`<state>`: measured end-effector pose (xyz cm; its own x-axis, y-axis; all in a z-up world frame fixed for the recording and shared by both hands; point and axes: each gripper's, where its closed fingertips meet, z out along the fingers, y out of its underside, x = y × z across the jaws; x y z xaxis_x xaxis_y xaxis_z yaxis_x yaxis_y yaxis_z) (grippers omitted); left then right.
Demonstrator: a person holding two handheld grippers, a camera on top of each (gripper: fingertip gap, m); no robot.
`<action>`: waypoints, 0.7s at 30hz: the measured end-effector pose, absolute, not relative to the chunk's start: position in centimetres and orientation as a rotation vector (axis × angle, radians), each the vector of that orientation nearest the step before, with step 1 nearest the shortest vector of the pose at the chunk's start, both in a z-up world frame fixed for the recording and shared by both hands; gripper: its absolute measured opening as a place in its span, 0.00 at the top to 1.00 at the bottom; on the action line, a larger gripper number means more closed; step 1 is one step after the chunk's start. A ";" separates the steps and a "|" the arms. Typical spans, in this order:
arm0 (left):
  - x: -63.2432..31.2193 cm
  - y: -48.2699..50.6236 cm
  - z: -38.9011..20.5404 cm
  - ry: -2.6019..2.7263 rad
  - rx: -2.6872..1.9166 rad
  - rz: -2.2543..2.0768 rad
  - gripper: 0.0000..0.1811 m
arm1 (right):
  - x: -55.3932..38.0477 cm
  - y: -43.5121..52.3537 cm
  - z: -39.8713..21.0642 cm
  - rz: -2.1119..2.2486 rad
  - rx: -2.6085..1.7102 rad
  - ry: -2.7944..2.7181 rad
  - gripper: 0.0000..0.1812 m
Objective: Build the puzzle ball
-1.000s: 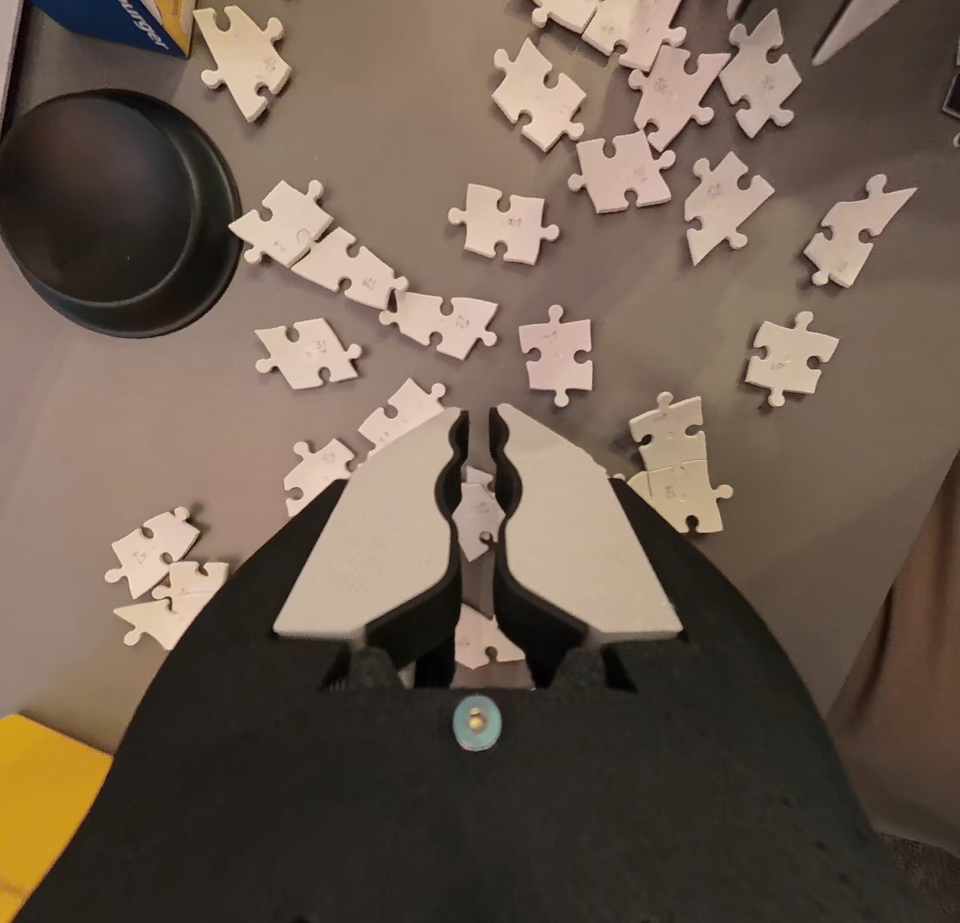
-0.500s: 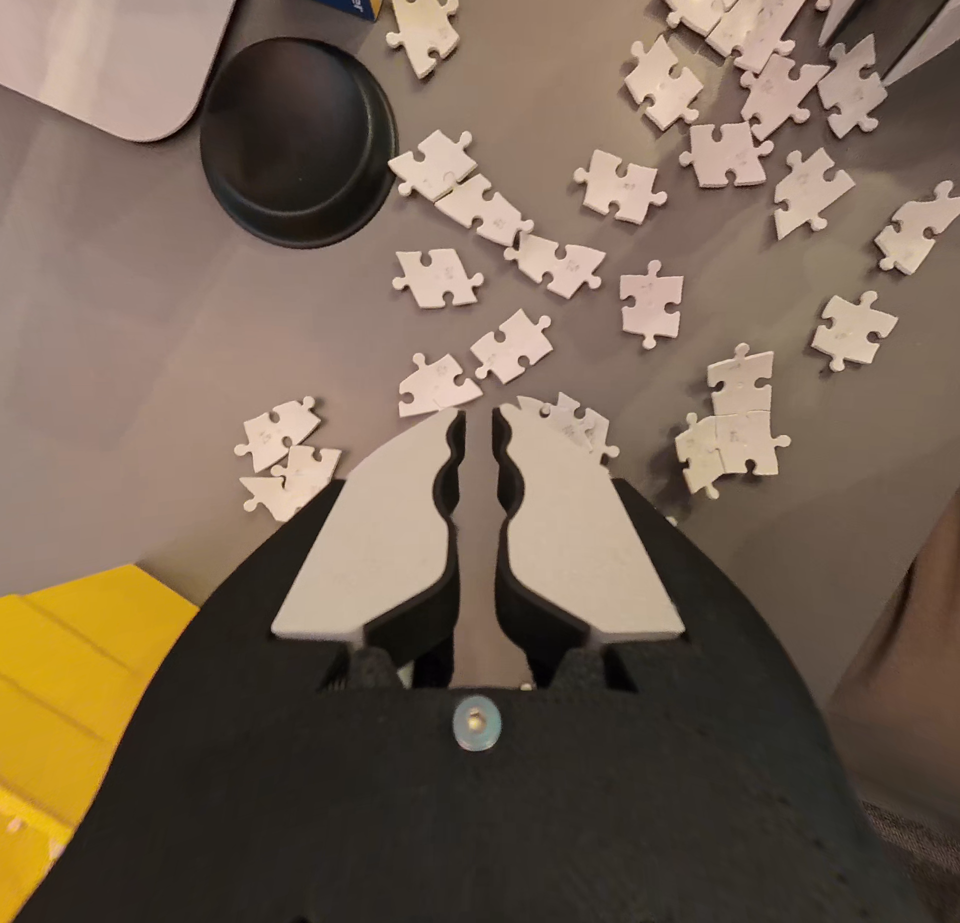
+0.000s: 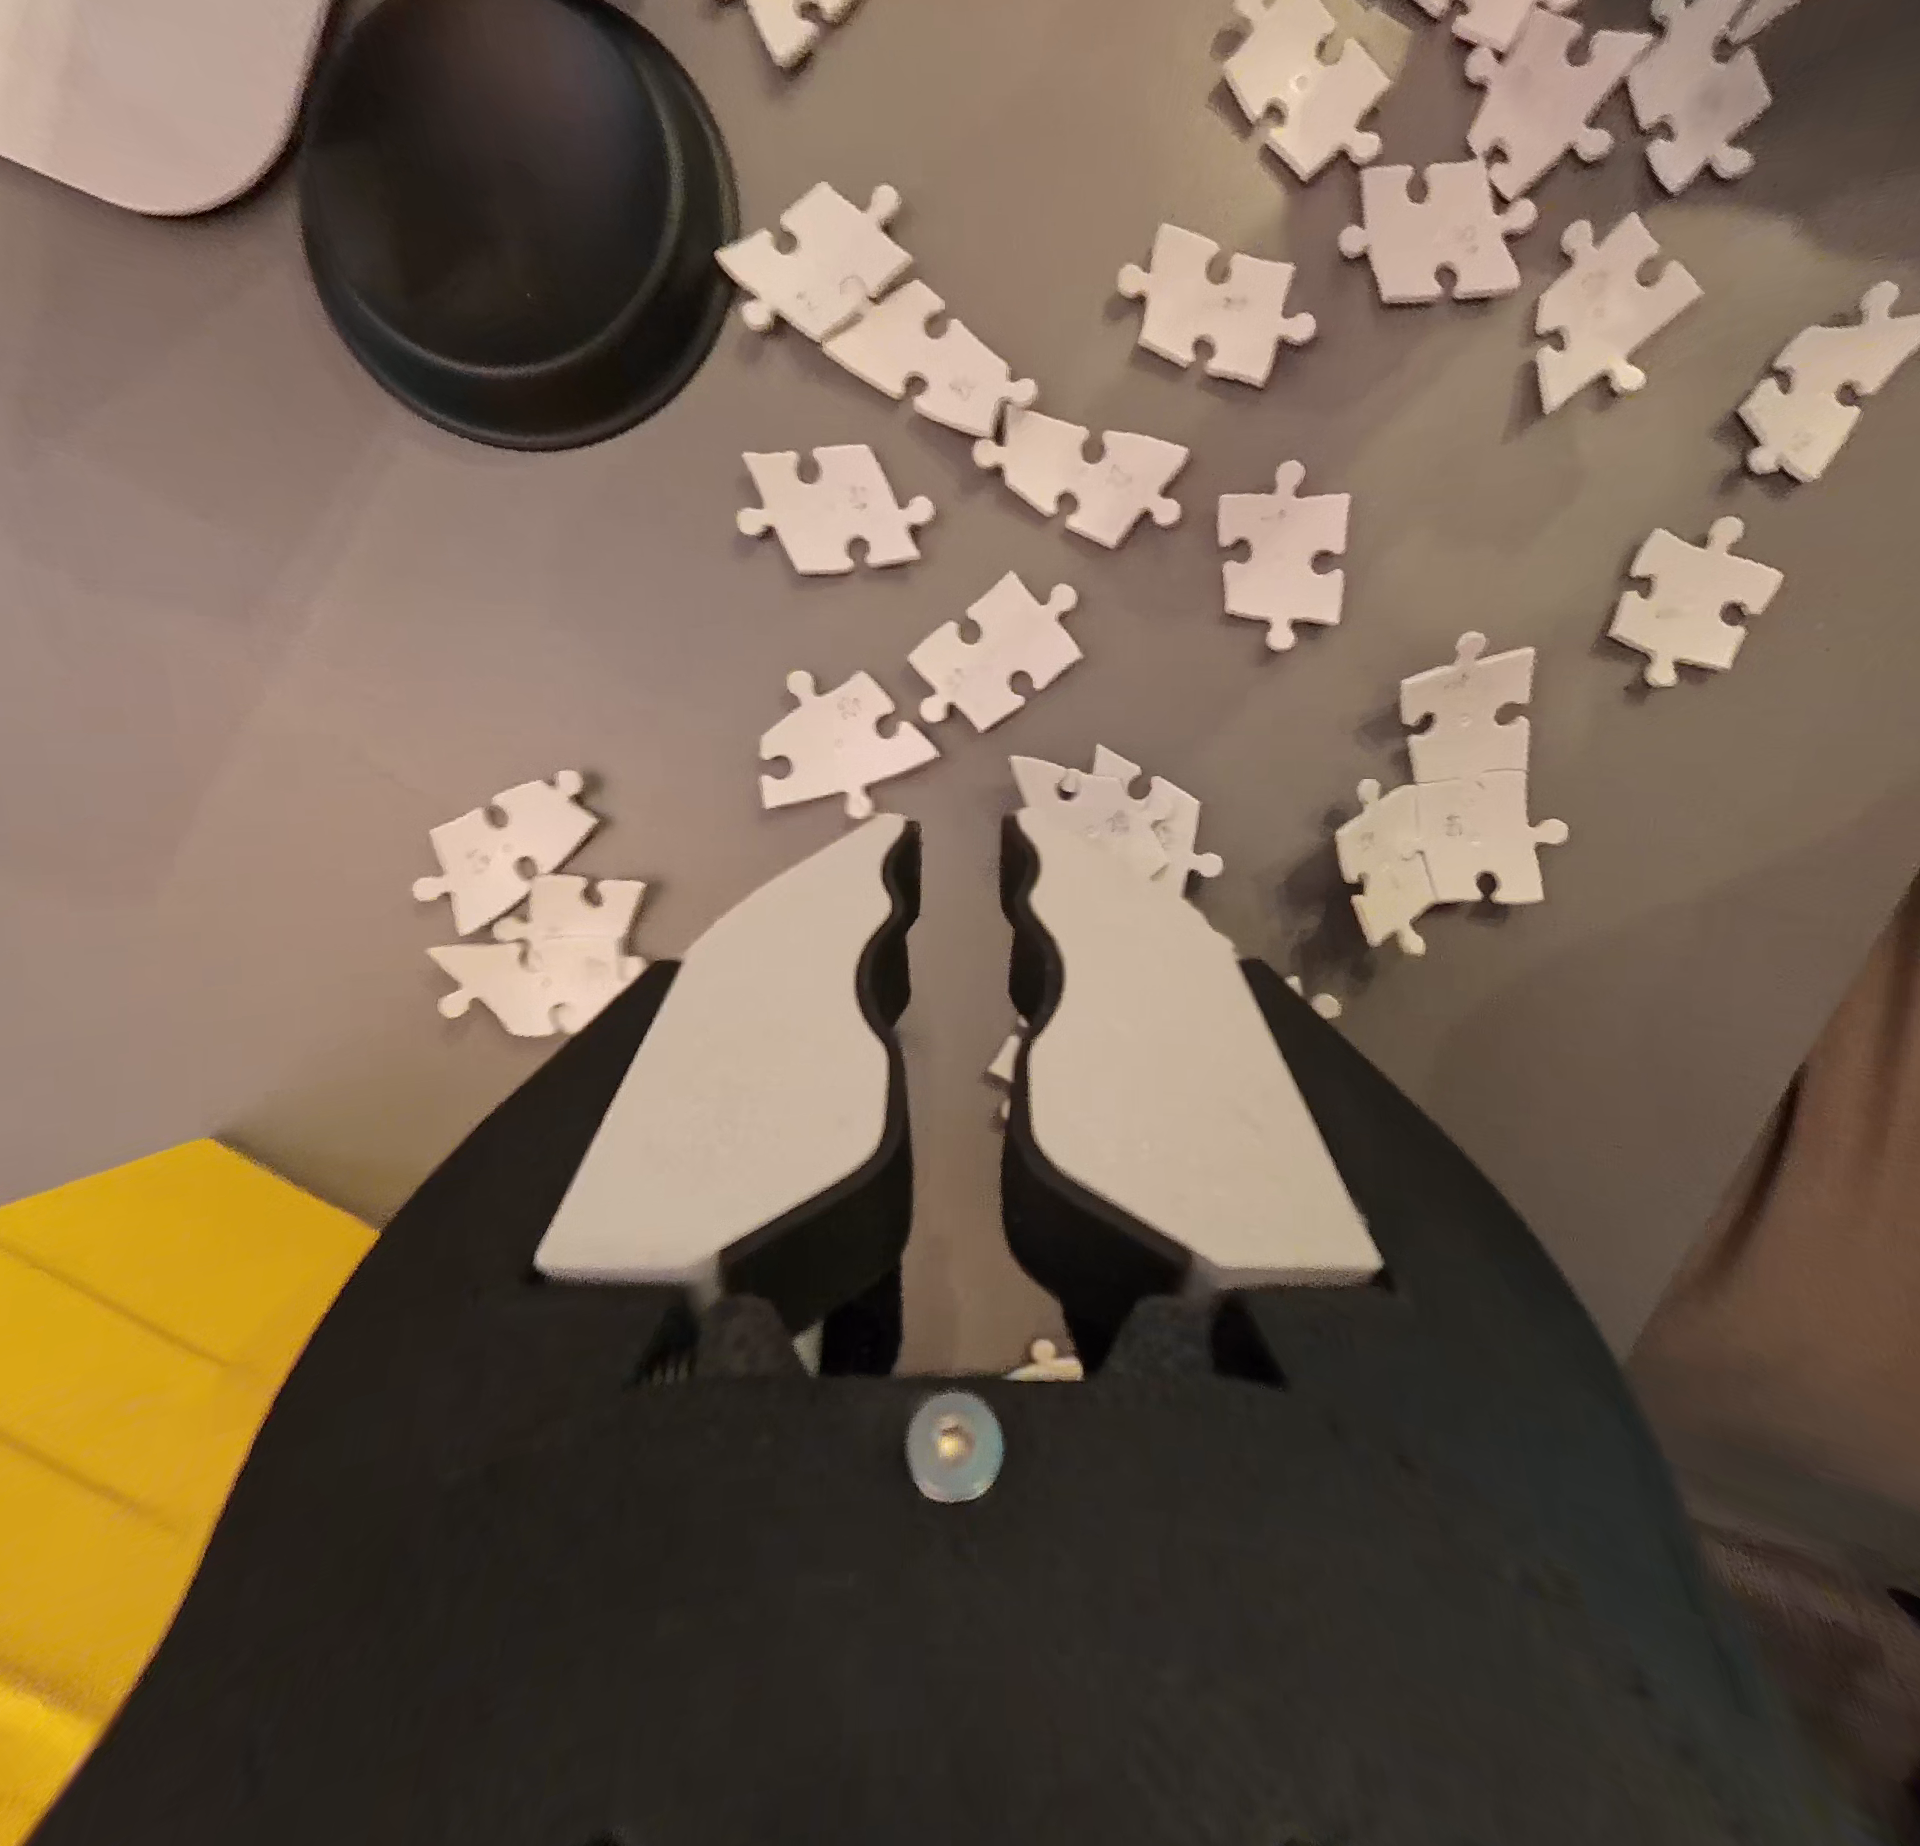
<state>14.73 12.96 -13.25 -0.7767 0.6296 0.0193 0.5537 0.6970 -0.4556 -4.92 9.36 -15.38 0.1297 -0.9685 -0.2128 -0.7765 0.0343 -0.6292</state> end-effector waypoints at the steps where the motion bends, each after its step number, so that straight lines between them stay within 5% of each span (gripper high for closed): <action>1: 14.4 13.3 -13.6 -2.719 -0.978 0.614 0.92 | -4.9 9.3 -15.4 -0.391 -1.779 1.687 0.87; 13: 13.3 13.7 -17.3 -2.701 -0.998 0.486 0.91 | -5.0 9.3 -15.5 -0.384 -1.771 1.690 0.87; 21: 13.8 13.4 -17.2 -2.725 -0.972 0.499 1.00 | -5.1 9.2 -15.4 -0.387 -1.766 1.692 0.87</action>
<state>13.82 13.42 -17.23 -0.7621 0.6427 0.0779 0.5734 0.7259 -0.3798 -5.10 9.18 -15.40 0.1218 -0.9672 -0.2228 -0.7742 0.0479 -0.6311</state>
